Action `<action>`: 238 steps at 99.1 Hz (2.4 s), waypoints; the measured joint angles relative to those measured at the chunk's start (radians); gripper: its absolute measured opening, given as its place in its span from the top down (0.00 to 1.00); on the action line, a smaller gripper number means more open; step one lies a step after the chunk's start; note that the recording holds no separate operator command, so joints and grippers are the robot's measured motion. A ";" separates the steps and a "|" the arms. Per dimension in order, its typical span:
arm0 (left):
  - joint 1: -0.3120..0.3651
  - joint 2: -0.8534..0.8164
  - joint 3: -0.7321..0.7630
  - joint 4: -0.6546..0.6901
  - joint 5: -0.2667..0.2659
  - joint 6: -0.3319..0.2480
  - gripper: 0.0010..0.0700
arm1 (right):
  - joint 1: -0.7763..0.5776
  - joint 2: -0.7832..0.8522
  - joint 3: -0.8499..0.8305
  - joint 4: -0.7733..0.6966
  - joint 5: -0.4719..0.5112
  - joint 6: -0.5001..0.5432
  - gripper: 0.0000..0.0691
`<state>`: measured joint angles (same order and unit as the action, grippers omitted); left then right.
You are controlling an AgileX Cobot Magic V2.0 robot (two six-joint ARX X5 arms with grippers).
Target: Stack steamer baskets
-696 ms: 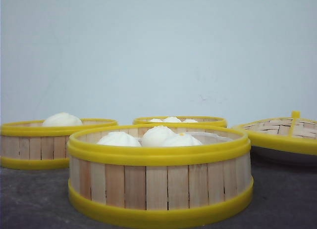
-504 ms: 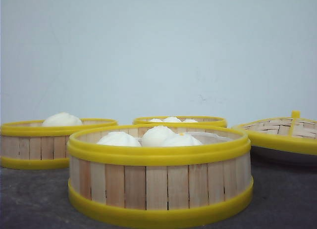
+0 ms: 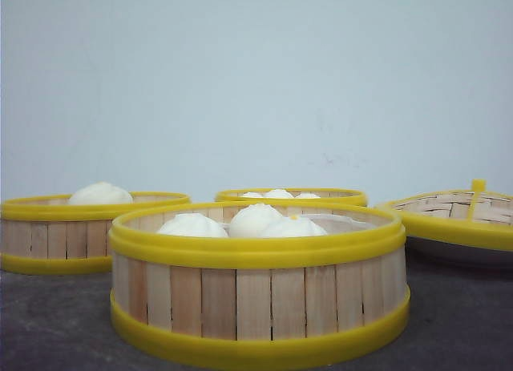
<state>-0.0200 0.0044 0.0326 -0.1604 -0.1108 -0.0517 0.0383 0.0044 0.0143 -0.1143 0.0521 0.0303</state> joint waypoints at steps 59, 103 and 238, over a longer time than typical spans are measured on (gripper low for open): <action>0.000 0.000 0.000 0.000 0.000 0.000 0.97 | 0.000 0.000 0.000 0.000 0.000 0.000 0.99; 0.000 0.000 0.000 0.013 0.001 -0.123 0.97 | 0.000 0.000 0.000 0.047 -0.076 0.071 0.99; -0.001 0.586 0.760 -0.181 0.197 -0.209 0.39 | 0.003 0.690 0.835 -0.298 -0.349 0.215 0.25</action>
<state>-0.0212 0.5903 0.7925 -0.3412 0.0860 -0.2607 0.0410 0.6949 0.8490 -0.4122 -0.2970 0.2455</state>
